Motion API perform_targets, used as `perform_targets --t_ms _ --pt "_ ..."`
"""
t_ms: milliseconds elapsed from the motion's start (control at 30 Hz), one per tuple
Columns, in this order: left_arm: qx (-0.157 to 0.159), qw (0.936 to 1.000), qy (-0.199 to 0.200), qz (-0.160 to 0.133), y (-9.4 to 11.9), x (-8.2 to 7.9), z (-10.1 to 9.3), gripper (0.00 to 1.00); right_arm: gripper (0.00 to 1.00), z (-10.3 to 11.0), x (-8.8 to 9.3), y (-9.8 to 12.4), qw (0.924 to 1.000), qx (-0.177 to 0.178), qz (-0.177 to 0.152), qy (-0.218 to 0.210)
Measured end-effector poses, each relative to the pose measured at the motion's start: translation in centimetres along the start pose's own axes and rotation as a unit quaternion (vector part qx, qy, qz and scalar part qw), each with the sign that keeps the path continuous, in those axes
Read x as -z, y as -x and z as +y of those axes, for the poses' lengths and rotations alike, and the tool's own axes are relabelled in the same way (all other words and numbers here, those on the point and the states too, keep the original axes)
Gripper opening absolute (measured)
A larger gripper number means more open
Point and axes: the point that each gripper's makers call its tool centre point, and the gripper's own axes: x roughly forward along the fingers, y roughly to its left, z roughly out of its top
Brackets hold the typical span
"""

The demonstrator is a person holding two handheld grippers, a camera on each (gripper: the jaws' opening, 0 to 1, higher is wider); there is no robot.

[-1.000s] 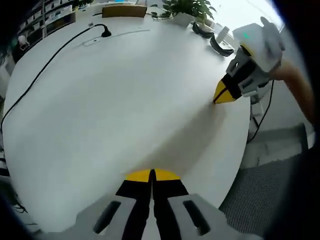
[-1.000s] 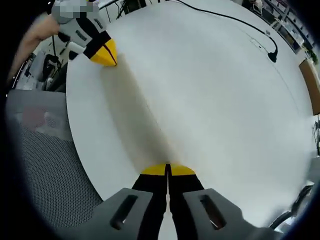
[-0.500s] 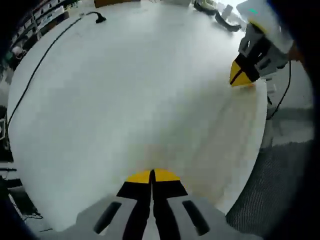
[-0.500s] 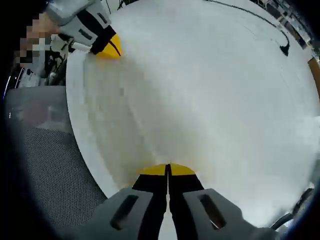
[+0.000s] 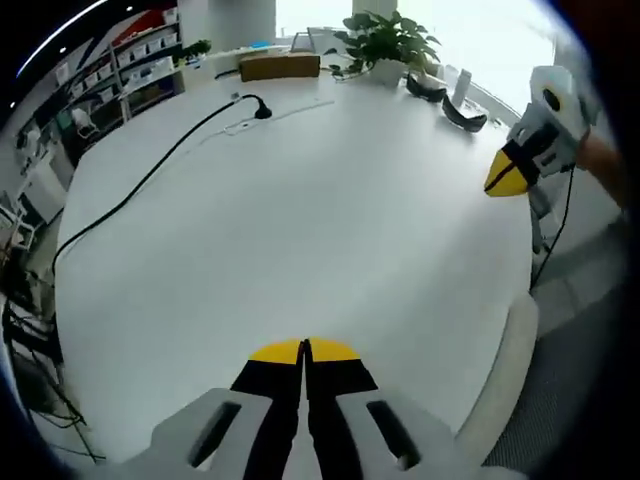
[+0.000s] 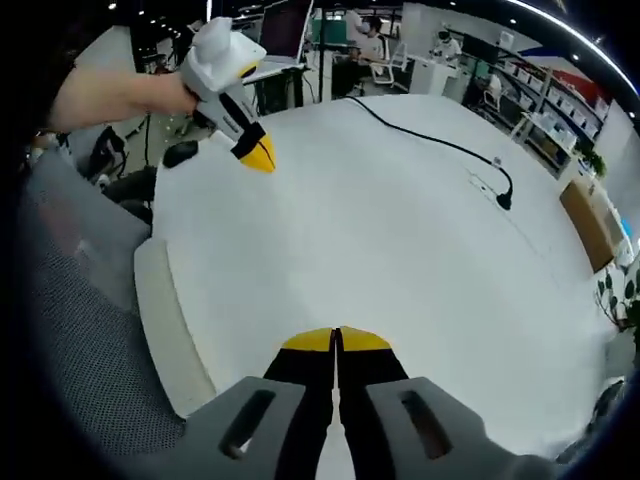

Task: Arrange the utensils inside the cutlery case until each visible utensil rests in its matching compartment.

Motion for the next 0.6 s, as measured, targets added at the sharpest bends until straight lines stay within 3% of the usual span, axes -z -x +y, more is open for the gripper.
perform_targets --t_ms 133,167,300,367,433,500,600 --pt "0.028 0.9992 -0.026 -0.012 1.2 0.8 -2.3 0.00 0.00 2.4 1.0 -0.2 0.9979 -0.037 0.012 0.052" --pt "0.039 0.9987 -0.034 -0.006 1.6 1.7 -3.3 0.00 0.00 3.6 1.4 -0.2 0.9960 -0.056 0.015 0.069" --pt "0.091 0.9917 -0.088 0.022 2.7 5.2 -7.7 0.00 0.19 7.3 2.7 -0.5 0.9891 -0.092 0.037 0.109" --pt "0.120 0.9871 -0.102 0.028 3.1 6.7 -10.1 0.01 0.21 9.2 3.2 -0.9 0.9858 -0.110 0.036 0.122" --pt "0.154 0.9807 -0.111 0.045 3.4 8.4 -12.6 0.08 0.27 10.7 4.1 -1.4 0.9820 -0.122 0.044 0.137" --pt "0.162 0.9776 -0.125 0.051 3.5 9.2 -13.6 0.12 0.36 11.9 4.7 -1.8 0.9791 -0.132 0.051 0.146" --pt "0.182 0.9736 -0.127 0.054 3.4 9.9 -15.0 0.18 0.39 12.8 5.0 -2.3 0.9753 -0.140 0.054 0.162"
